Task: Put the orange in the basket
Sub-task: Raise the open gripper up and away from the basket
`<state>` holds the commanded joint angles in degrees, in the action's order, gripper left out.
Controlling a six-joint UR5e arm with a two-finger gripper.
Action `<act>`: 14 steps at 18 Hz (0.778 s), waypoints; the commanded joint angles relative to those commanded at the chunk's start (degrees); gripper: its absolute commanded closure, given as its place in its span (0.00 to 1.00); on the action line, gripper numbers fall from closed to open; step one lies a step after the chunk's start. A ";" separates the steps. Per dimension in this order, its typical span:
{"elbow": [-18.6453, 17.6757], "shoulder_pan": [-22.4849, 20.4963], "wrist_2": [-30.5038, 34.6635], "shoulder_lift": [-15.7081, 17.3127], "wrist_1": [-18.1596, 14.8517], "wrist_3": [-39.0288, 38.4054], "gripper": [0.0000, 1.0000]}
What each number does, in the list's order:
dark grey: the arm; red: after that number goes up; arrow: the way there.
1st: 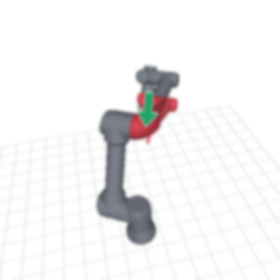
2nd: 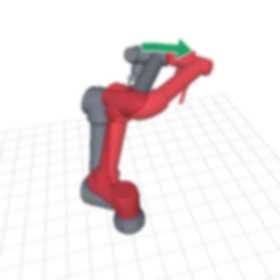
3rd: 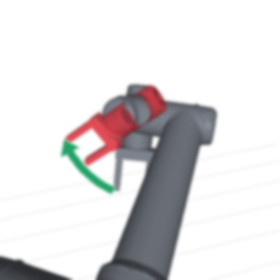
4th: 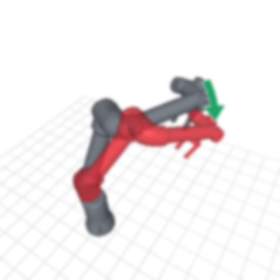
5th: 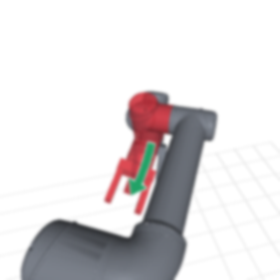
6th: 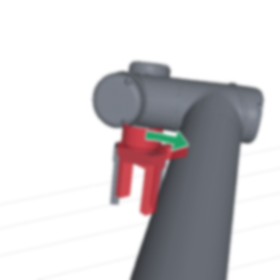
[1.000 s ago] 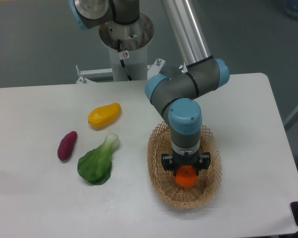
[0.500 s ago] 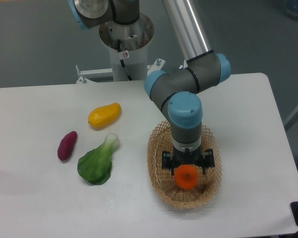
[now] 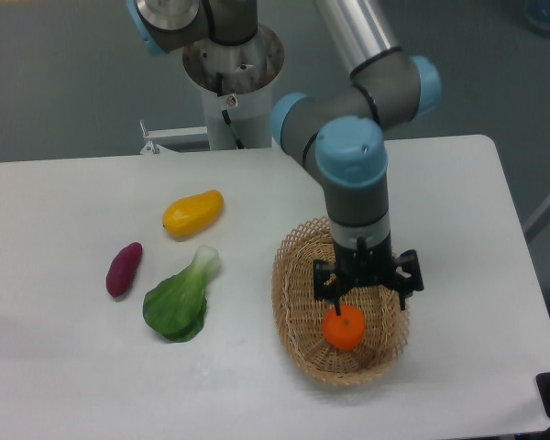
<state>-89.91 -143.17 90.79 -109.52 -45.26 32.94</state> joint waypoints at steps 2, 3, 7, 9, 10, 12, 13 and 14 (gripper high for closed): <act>-0.61 -0.70 0.09 1.15 -0.09 3.69 0.00; -1.05 -0.88 0.09 1.67 -0.17 5.18 0.00; -1.49 -1.94 0.35 3.17 -4.29 9.50 0.00; -1.84 -2.46 0.53 4.05 -6.76 14.31 0.00; -2.89 -3.16 0.61 5.53 -8.07 17.21 0.00; -3.25 -3.96 0.53 6.42 -8.26 18.03 0.00; -3.25 -4.22 0.53 6.60 -8.35 18.03 0.00; -3.25 -4.22 0.61 6.60 -8.35 18.38 0.00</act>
<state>-93.16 -147.39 91.41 -102.92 -53.61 51.32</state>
